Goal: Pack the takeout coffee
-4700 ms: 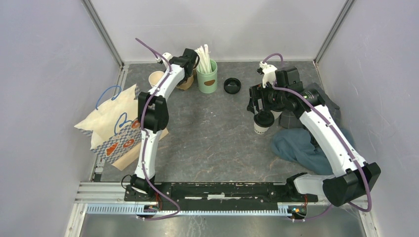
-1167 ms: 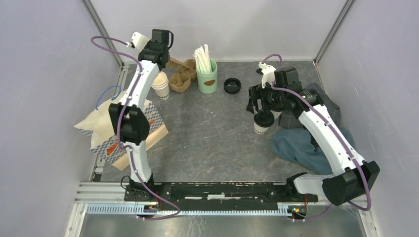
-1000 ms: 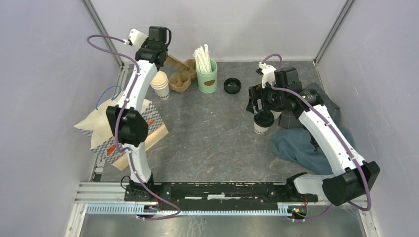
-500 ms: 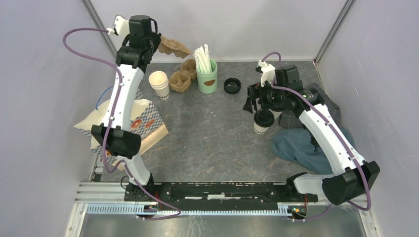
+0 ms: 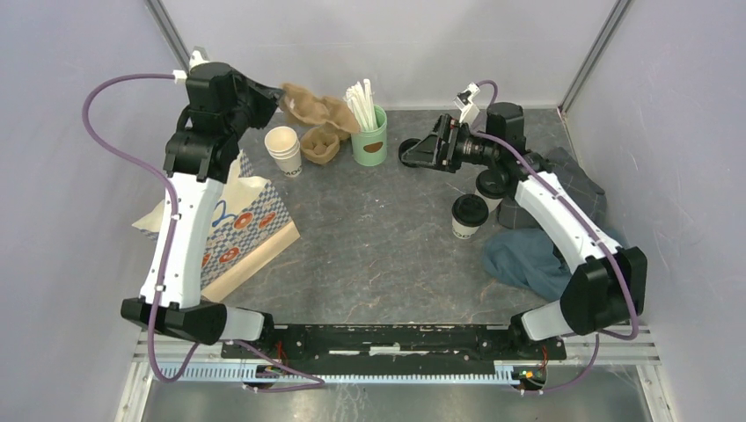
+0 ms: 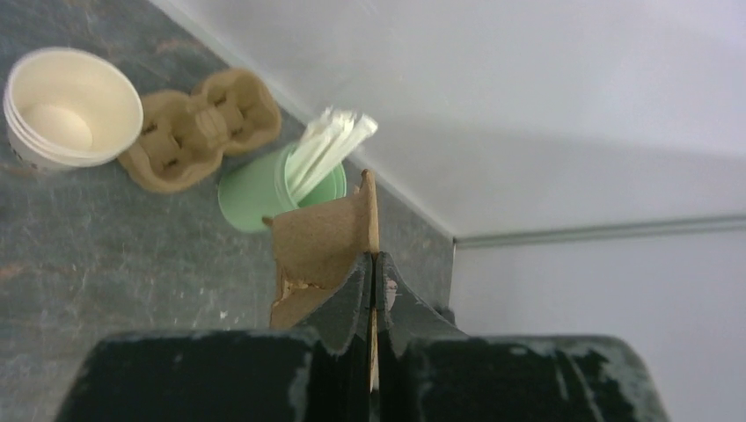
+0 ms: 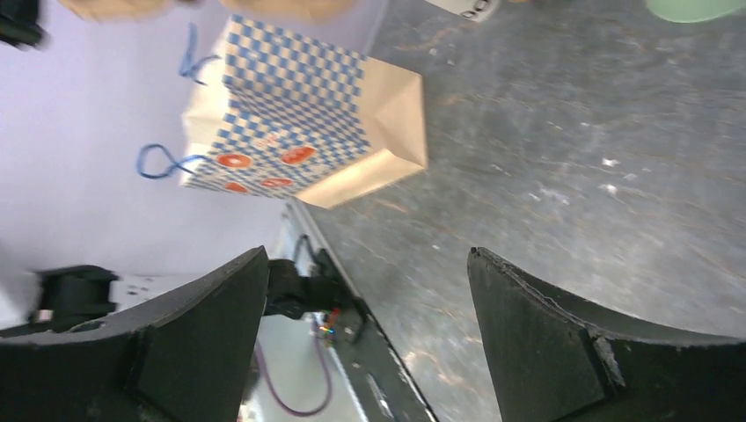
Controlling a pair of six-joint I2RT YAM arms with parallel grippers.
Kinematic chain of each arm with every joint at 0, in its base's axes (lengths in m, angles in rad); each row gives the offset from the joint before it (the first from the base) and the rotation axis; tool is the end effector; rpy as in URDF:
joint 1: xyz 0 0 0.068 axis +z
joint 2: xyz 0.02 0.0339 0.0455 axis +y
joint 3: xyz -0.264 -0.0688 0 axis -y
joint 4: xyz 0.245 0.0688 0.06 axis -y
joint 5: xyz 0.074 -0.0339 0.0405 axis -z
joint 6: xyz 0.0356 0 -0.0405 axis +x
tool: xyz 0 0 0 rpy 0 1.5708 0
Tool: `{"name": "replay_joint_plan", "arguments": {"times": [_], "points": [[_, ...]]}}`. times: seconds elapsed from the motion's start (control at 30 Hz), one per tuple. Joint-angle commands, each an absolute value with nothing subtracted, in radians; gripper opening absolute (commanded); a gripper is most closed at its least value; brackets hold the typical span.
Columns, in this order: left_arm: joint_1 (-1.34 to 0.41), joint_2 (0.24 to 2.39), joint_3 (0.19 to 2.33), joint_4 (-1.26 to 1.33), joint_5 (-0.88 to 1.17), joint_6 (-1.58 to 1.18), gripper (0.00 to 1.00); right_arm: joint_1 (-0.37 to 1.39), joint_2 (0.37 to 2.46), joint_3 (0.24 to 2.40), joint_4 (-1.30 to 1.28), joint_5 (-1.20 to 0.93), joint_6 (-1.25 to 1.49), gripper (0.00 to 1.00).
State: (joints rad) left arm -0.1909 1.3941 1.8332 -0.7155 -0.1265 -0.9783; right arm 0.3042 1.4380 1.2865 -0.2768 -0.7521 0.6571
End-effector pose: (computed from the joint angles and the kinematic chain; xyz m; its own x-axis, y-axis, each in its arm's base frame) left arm 0.2709 -0.0478 0.5020 -0.2069 -0.7982 -0.5658 -0.1837 0.5997 -0.7788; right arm 0.3049 0.1212 0.3560 -0.8095 0.2134 -0.5469 -0.4006 0.4802 0.7803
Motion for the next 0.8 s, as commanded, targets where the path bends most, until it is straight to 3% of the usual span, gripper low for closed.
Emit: {"name": "replay_joint_plan", "arguments": {"times": [0.0, 0.3, 0.77], "points": [[-0.189, 1.314, 1.711, -0.655, 0.095, -0.919, 0.02, 0.303, 1.462, 1.165, 0.292, -0.877, 1.129, 0.91], [-0.188, 1.198, 1.569, -0.657, 0.181, -0.958, 0.02, 0.345, 1.577, 1.117, 0.538, -0.862, 1.307, 0.93], [-0.189, 1.138, 1.519, -0.652, 0.21, -1.022, 0.02, 0.386, 1.679, 1.039, 0.749, -0.873, 1.417, 0.78]]}}
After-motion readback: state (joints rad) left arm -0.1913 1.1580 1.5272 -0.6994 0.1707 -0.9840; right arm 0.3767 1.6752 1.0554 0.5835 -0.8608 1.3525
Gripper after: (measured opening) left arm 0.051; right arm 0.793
